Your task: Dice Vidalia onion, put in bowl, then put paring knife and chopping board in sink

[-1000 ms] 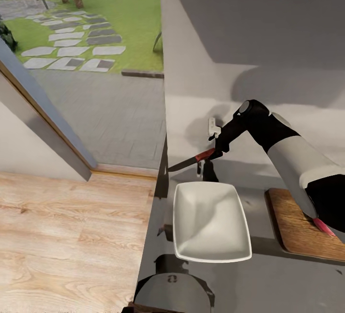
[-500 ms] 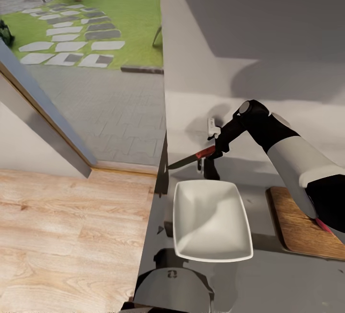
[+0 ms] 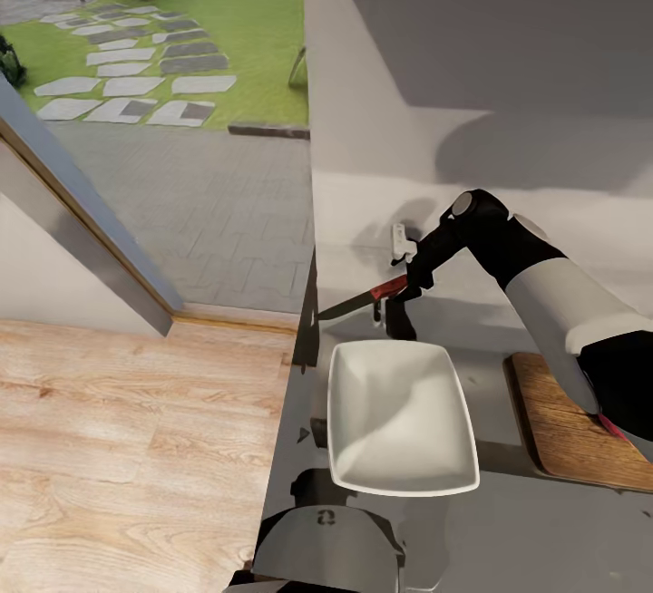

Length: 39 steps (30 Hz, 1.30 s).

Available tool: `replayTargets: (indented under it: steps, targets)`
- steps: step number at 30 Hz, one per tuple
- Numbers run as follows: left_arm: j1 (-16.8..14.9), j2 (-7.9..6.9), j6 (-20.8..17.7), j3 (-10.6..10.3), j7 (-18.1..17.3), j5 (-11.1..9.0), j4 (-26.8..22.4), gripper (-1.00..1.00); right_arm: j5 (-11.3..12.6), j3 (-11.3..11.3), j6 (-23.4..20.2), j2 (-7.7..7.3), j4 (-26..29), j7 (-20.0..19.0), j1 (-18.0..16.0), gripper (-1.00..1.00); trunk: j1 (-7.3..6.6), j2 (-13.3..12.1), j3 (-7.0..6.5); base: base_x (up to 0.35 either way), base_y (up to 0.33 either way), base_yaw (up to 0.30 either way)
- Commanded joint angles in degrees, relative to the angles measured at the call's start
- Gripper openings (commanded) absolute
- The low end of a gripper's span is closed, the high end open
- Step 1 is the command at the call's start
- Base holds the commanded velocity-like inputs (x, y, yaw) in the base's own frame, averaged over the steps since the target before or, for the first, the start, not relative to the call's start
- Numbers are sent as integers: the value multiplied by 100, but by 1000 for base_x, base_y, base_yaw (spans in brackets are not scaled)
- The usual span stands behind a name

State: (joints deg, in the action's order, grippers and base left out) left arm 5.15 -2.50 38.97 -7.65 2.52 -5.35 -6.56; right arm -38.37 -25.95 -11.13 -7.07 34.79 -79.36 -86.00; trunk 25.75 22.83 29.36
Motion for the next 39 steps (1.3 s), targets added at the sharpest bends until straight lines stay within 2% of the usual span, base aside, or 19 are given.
replayTargets:
  steps: [1, 11, 20, 39]
  targets:
    - [4, -3, 6, -52, 19, -54, -12, 100, 5, -24, -63, -5, 10, -17, -4, 100, 3, 9, 7, 0, 0, 0]
    - [4, -1, 7, -52, 16, -54, -12, 100, 12, -17, -98, 4, 9, -139, -4, 100, 3, 9, 25, 0, 0, -7]
    - [4, -5, 7, -52, 13, -53, -12, 100, 13, -15, -100, 33, 10, -280, -4, 100, 3, 9, 99, 0, 0, -75]
    - [5, -5, 7, -52, -9, -54, -12, 100, 9, -15, -100, 40, 10, -284, -4, 100, 3, 9, 266, 13, 0, -88]
